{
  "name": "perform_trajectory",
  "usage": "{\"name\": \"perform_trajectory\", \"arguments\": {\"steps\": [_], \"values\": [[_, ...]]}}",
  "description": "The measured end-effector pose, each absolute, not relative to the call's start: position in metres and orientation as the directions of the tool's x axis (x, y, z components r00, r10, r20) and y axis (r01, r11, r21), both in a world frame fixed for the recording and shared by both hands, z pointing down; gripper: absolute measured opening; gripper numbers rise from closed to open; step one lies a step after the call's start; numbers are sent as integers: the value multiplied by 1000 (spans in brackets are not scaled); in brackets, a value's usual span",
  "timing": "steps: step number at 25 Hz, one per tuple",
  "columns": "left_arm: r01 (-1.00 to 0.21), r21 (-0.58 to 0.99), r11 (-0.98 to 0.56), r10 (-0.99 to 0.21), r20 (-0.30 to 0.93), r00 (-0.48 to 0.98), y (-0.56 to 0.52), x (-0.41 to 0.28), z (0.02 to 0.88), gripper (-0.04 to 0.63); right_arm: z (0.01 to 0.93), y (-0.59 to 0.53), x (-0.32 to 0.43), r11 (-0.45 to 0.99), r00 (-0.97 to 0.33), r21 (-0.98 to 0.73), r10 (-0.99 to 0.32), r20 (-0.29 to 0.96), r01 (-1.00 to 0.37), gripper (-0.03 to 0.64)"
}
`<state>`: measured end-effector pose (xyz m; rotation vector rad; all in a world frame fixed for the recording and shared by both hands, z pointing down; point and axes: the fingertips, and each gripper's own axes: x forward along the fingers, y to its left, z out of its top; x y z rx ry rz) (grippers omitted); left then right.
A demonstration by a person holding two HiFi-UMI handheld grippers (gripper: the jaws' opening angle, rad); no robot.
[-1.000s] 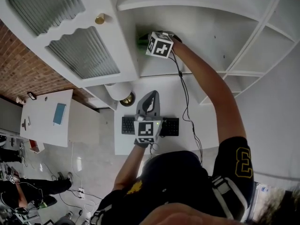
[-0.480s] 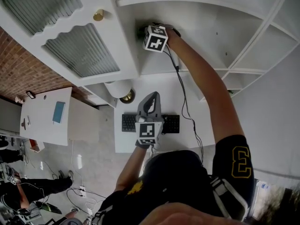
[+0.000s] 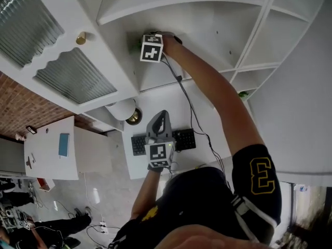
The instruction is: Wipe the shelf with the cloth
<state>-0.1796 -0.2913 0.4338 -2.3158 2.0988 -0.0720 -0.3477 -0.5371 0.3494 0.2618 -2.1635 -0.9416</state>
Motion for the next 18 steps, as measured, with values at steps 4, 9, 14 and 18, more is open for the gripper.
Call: {"name": "perform_trajectory", "arguments": {"steps": [4,9,14,18], "values": [[-991,-46,-123,-992,19,122,-294,-179,429,18,350,-551,-327,717,-669,695,-491,558,54,64],[-985,-55,-162,-987,15,162,-300,-162,432,18,351,-564,-300,719,-618,695,-537,575,21,63],[-977,-46,-206,-978,26,205,-304,-149,437,18,350,-584,-268,725,-563,687,-589,580,-50,63],[-972,-45,-233,-972,29,232,-304,-139,440,18,352,-599,-238,721,-496,683,-638,589,-115,63]]}}
